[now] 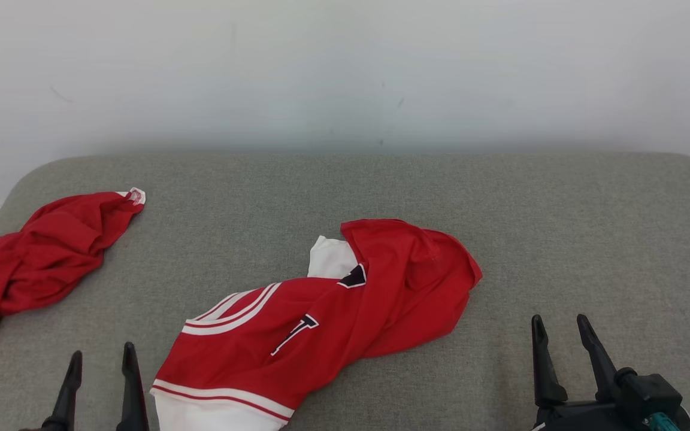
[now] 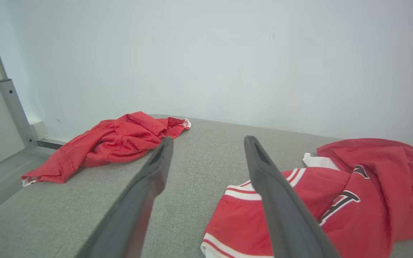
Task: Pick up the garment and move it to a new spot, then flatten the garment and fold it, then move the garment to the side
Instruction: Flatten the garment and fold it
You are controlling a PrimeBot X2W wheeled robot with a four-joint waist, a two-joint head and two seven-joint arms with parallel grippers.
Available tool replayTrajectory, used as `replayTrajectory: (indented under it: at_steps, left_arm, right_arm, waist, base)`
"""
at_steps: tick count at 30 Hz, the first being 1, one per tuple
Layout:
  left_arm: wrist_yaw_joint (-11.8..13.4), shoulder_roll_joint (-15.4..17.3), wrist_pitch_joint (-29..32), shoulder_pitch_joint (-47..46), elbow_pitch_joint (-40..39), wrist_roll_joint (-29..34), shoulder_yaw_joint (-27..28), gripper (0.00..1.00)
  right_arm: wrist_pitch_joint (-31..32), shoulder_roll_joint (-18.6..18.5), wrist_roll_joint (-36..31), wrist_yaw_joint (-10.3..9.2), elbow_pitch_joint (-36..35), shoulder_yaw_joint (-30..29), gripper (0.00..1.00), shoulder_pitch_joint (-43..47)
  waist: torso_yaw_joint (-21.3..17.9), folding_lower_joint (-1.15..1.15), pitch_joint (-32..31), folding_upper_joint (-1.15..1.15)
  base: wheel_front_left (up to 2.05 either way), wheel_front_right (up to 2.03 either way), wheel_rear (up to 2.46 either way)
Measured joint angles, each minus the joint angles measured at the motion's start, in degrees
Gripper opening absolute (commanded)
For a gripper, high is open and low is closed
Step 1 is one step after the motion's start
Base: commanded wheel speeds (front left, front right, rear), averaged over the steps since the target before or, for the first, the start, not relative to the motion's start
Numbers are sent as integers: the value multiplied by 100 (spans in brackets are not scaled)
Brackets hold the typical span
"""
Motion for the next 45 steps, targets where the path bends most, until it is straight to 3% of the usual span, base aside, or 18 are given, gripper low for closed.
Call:
replayTrajectory:
  at_steps: [12, 18, 26, 45]
  left_arm:
    - [-342, -392, 0, 141, -90, 548, 666, 100]
    - [-463, -488, 0, 121, -46, 734, 690, 100]
    - [-564, -553, 0, -10, 21, 776, 603, 100]
    - [-619, -603, 0, -332, 213, 637, 247, 100]
  right_arm:
    - [0, -2, 3, 0, 79, 111, 100, 9]
    - [0, -246, -1, 0, 274, 441, 100, -304]
    - [0, -755, 7, 0, 1127, 976, 100, -1412]
    - [-1, -1078, 231, 0, 3697, 1678, 100, -2983]
  waist:
    - [-56, 1, 44, 0]
    - [11, 1, 49, 0]
    - [210, 1, 101, 0]
    - [1095, 1, 490, 0]
  base:
    - [0, 0, 0]
    - [0, 0, 0]
    - [0, 0, 0]
    - [0, 0, 0]
